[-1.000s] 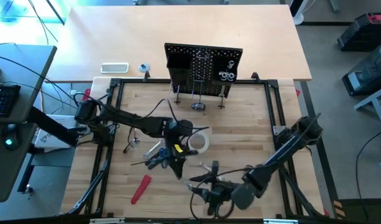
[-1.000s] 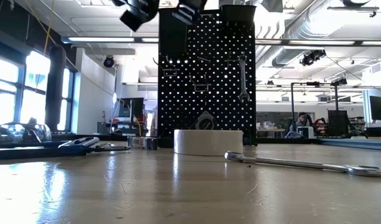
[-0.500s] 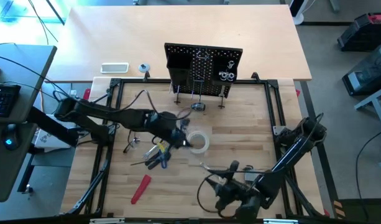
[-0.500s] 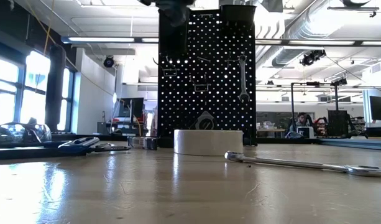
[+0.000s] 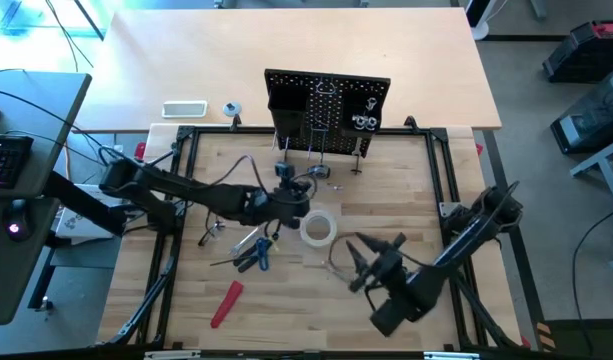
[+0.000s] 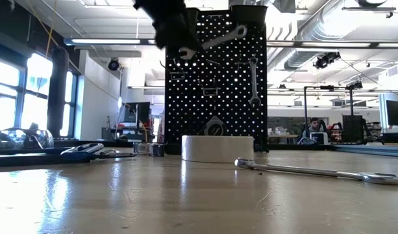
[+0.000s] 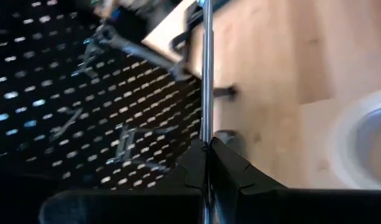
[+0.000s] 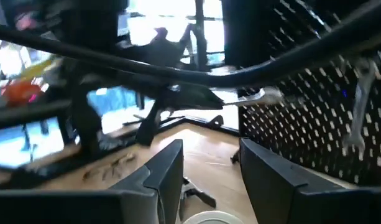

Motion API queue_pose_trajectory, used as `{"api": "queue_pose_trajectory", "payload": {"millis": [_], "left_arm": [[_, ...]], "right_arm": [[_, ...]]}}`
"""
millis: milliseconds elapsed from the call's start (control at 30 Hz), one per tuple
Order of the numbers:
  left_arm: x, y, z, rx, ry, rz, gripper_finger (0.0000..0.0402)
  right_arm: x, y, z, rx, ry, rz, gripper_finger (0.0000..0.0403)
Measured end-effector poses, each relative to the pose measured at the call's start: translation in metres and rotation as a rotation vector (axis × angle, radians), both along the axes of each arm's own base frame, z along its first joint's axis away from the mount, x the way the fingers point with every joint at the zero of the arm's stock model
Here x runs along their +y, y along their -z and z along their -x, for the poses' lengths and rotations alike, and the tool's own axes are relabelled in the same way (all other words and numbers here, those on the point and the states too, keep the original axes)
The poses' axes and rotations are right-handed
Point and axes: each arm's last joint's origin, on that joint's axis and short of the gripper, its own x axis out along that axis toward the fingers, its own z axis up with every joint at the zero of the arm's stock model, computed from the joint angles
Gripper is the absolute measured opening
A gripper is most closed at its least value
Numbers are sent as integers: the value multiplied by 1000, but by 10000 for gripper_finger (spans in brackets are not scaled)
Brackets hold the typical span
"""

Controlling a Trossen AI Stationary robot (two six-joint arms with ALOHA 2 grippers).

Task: Hang tools onto peg board
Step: Hang the silver wrench on the peg board

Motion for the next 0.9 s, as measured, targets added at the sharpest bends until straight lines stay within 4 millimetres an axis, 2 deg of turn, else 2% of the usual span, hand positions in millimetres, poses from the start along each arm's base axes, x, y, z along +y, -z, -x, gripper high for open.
{"api": "queue_pose_trajectory", "payload": {"millis": [167, 433, 600, 700, 900], "left_arm": [[-6, 18, -12, 34, -65, -111, 0], [-16, 16, -17, -24, -66, -146, 0], [-21, 12, -19, -57, -46, -160, 0], [-17, 12, -20, -58, -61, -158, 0], [-9, 12, -20, -37, -97, -182, 0]], "right_arm": [[-26, 28, -4, -176, 68, -155, 151], [-51, 65, -5, -346, 134, -286, 151], [-59, 68, -9, -366, 161, -293, 151], [-63, 65, -14, -345, 180, -271, 151], [-73, 61, -20, -160, 221, -173, 151]]}}
